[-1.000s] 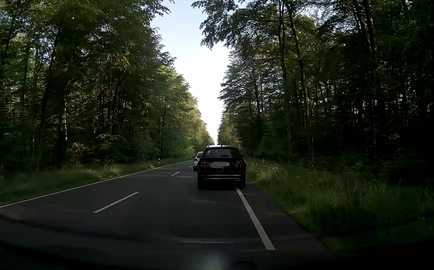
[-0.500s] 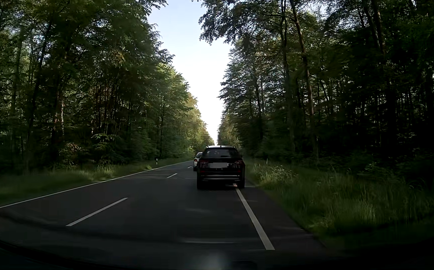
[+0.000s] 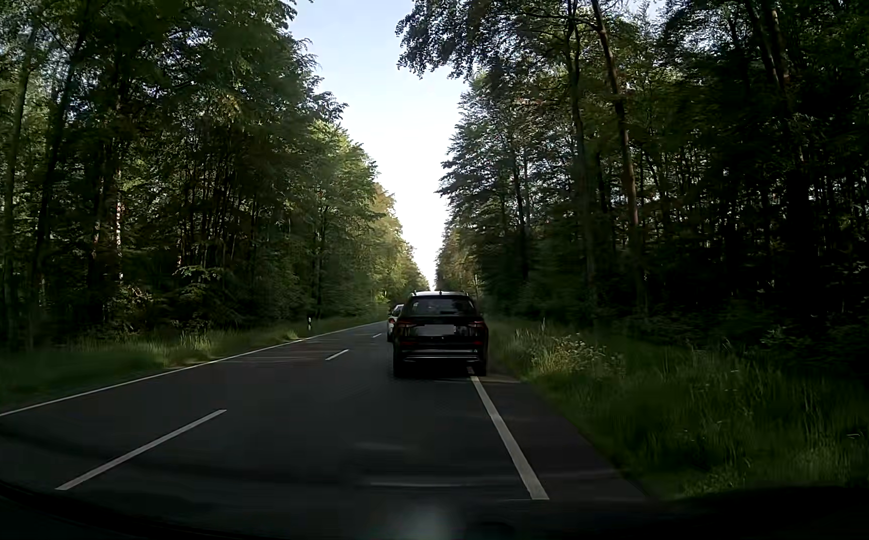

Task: Follow the waypoints while adhering to traffic rules and regulations

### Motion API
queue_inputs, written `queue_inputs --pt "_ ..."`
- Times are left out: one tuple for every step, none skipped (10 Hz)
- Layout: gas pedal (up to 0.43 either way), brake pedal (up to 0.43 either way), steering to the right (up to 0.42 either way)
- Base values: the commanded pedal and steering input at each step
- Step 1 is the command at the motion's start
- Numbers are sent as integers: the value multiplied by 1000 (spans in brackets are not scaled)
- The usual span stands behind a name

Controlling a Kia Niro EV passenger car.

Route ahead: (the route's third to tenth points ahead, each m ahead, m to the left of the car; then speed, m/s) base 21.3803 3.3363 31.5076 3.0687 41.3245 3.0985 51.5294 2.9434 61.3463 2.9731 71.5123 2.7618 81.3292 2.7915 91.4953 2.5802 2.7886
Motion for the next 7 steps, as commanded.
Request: queue_inputs --pt "0 0 -1" --pt "0 0 -2" --pt "0 0 -2" --pt "0 0 -2" --pt "0 0 -2" --pt "0 0 -2" --pt "0 0 -2"
